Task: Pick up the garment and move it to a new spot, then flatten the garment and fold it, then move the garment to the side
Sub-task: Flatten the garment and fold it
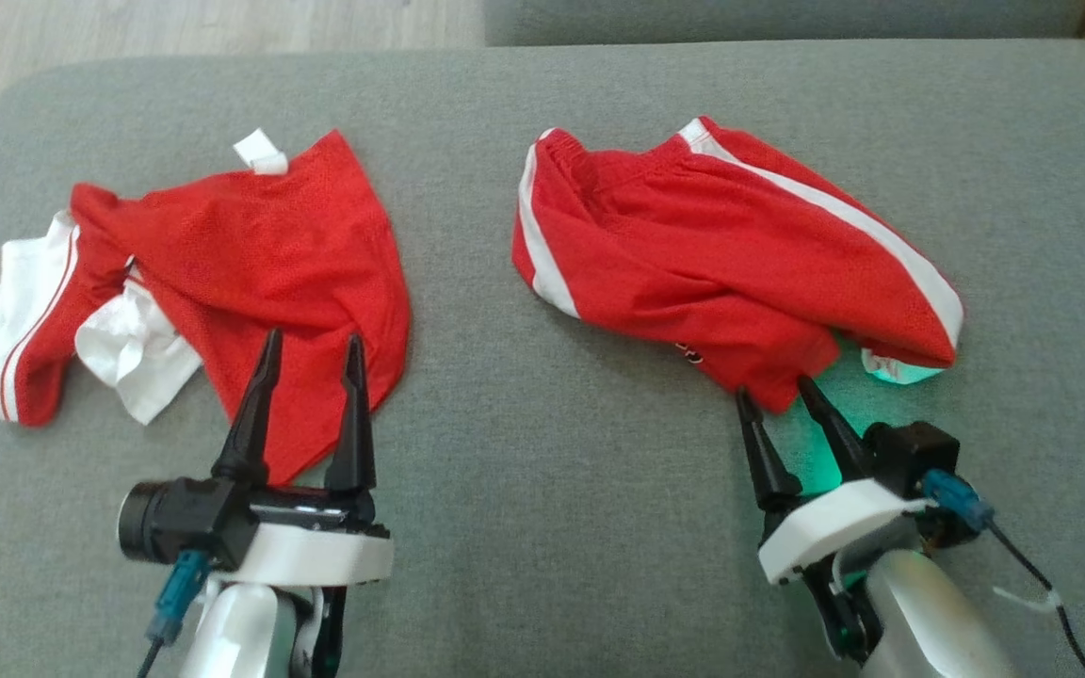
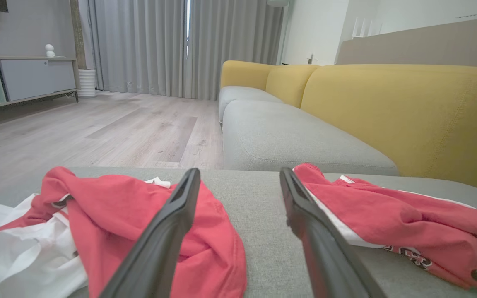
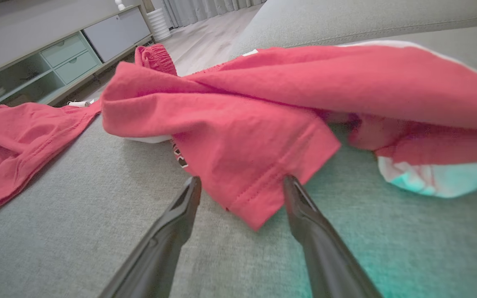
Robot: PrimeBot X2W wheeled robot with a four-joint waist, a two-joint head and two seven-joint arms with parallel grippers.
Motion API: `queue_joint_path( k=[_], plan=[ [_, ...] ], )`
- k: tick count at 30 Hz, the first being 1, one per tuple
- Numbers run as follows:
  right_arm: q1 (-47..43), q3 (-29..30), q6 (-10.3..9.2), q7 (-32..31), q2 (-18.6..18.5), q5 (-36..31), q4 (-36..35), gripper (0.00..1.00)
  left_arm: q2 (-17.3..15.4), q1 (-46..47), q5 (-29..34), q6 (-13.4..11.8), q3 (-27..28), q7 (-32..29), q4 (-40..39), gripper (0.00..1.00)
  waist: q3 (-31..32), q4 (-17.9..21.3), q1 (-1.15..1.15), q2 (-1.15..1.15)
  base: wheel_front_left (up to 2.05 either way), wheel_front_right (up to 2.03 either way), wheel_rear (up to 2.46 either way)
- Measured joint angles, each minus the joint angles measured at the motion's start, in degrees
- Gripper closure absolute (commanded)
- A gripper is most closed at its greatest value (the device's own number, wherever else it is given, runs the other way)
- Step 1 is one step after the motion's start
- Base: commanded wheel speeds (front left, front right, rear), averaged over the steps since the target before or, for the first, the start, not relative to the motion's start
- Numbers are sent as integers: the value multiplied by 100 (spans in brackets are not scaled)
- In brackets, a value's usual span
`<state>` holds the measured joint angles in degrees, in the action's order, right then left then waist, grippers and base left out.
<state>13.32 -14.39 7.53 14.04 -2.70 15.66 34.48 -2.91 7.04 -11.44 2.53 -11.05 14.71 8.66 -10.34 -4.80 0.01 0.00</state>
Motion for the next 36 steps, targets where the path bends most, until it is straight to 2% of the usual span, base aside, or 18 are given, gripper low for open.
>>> queue_joint_path(
  k=[5, 6, 8, 9, 14, 20, 25, 32, 36],
  plan=[
    [221, -107, 0, 9, -2, 118, 238, 0, 1, 1, -10, -7, -1, 0, 25, 0, -77, -73, 0, 0, 0, 0, 0],
    [262, -126, 0, 10, -2, 123, 283, 22, 2, 1, -10, -9, -2, 0, 26, 0, -86, -75, 0, 0, 0, 0, 0],
    [321, -156, 0, 15, -2, 152, 350, 82, 3, 1, -11, -12, -3, 0, 27, 0, -91, -72, 0, 0, 0, 0, 0],
    [352, -166, 0, 15, -3, 149, 388, 100, 3, 1, -11, -26, -4, 0, 27, 0, -91, -67, 0, 0, 0, 0, 0],
    [387, -168, 0, 16, -7, 88, 476, 100, 4, 24, -19, -53, -5, 0, 35, 0, -71, -16, 0, 0, 0, 0, 0],
    [371, -5, 0, 16, -7, -7, 15, 100, 5, 69, -29, -59, 7, 0, 36, 0, 15, 96, 0, 0, 0, 0, 0],
    [235, 114, 0, 18, -7, -137, -627, 100, 7, 63, -29, -60, 42, 0, 36, 0, 145, 240, -1, 0, 0, 0, 0],
    [-428, 375, 0, 8, -8, -520, -1530, 100, 8, -130, -78, -102, 162, 0, 22, 0, 372, 587, -1, 0, 0, 0, 0],
    [-672, 497, 0, -258, -10, -620, -2225, 100, 8, -249, -103, -111, 148, 0, 0, 0, 533, 791, -1, 0, 0, 0, 0]
  ],
)
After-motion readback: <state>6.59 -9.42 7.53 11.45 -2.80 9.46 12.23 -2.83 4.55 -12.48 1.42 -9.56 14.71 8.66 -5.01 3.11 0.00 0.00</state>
